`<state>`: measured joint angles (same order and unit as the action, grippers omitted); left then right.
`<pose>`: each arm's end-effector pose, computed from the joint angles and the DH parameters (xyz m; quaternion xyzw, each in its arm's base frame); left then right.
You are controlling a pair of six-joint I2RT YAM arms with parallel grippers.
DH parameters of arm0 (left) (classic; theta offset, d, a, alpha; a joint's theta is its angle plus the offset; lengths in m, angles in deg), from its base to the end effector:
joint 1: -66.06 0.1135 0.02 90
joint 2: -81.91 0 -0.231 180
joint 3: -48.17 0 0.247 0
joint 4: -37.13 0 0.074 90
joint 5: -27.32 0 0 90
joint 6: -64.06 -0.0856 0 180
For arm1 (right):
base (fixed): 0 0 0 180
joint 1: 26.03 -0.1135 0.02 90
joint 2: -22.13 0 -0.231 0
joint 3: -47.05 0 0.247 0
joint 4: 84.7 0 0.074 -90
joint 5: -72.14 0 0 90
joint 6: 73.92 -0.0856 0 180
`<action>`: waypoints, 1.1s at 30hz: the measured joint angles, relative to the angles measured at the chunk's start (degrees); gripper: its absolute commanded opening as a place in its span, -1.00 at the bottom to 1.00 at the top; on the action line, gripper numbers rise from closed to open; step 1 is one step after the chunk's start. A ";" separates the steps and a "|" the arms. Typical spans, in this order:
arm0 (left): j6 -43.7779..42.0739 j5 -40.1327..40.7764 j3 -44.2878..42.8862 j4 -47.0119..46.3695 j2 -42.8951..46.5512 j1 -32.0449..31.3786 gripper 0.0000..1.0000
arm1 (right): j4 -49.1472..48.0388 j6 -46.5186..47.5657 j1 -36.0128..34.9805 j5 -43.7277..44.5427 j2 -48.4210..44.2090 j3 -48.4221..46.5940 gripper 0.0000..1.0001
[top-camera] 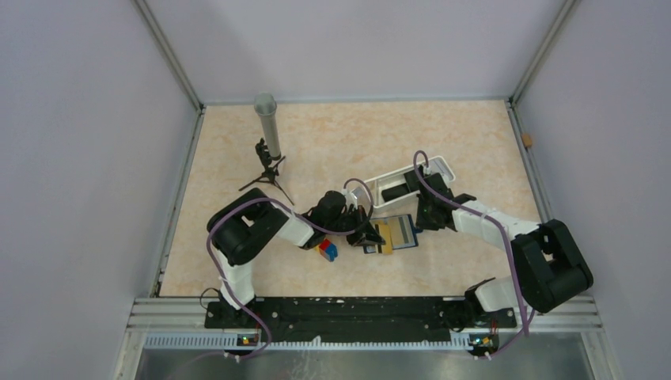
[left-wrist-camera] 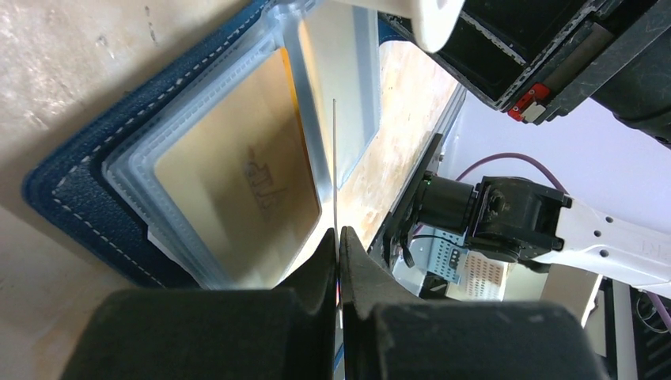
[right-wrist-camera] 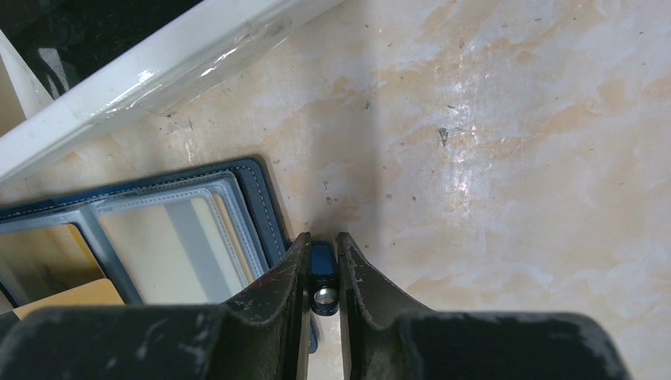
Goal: Put the credit cards into the card holder
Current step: Insert the credit card into the card holder.
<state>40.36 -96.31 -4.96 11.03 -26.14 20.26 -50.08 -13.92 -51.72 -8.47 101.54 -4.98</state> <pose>0.2176 -0.2917 0.0610 -0.0018 0.8371 -0.5432 0.0655 0.2505 0.1050 0.0871 0.0562 0.9656 0.0424 0.2503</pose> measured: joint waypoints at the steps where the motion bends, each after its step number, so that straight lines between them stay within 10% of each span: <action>1: 0.09 -0.02 0.00 -0.07 -0.09 0.00 -1.00 | 0.00 -0.02 0.00 0.02 0.00 -0.02 -0.86; 33: 2.78 -1.44 0.04 -4.50 -3.10 0.00 -1.00 | -0.02 0.00 0.00 0.15 0.17 -0.11 -0.87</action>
<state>43.14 -97.75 -4.92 6.52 -29.25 20.26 -50.10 -13.92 -51.72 -8.32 101.72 -5.09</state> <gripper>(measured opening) 0.001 0.145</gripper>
